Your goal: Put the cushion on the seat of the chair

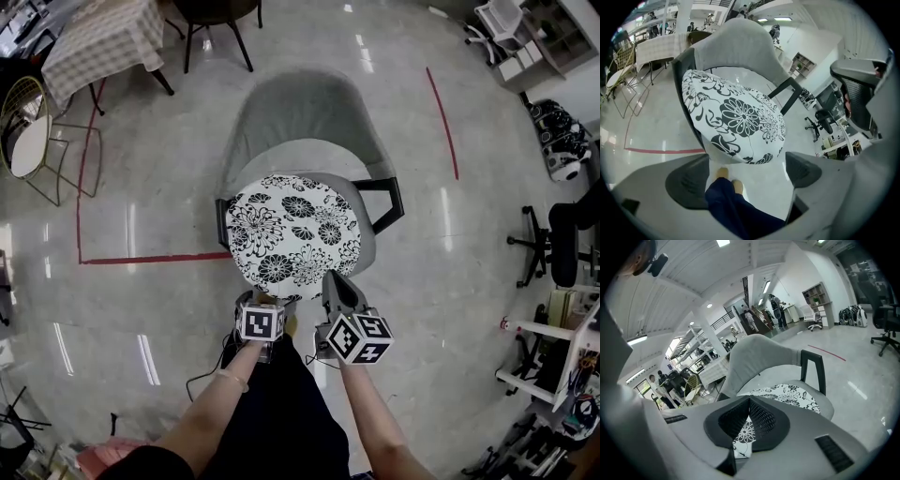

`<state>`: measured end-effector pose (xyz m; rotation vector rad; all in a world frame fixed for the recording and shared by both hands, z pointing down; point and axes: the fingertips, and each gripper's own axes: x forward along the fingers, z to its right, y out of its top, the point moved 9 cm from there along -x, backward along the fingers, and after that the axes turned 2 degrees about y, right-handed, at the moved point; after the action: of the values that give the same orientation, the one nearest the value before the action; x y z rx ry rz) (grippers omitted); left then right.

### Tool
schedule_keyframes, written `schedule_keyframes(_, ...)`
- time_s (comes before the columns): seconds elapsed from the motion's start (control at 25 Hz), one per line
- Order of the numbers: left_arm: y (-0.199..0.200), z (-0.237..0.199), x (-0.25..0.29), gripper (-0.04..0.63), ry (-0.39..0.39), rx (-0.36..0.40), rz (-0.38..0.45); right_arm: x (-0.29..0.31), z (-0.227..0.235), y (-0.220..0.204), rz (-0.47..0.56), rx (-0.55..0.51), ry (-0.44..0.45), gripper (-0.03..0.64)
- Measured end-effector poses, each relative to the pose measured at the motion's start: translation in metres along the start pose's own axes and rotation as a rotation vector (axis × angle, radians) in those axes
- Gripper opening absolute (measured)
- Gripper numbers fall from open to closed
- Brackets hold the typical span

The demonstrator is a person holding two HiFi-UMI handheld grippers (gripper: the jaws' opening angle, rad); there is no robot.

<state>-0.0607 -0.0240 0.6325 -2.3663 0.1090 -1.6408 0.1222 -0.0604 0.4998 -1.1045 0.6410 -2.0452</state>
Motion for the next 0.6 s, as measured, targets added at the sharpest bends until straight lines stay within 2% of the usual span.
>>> schedule_keyframes(0.12,0.001,0.003,-0.017,0.503,-0.009,0.015,0.045,-0.003,-0.004,0.0,0.004,-0.002,0.003,-0.009)
schedule_keyframes(0.36,0.005,-0.003,-0.055,0.487,0.002,-0.006,0.152,-0.008,-0.01,-0.006,0.017,0.036,-0.01,-0.009)
schedule_keyframes(0.4,0.007,-0.004,-0.061,0.46,0.01,-0.002,0.175,-0.009,-0.009,-0.007,0.017,0.033,-0.014,-0.009)
schedule_keyframes(0.48,0.013,-0.006,-0.074,0.313,0.042,0.02,0.239,-0.011,-0.011,-0.007,0.019,0.028,-0.014,-0.009)
schedule_keyframes(0.6,0.021,-0.01,-0.092,0.181,0.064,0.04,0.34,-0.014,-0.015,-0.006,0.027,0.028,0.002,-0.009)
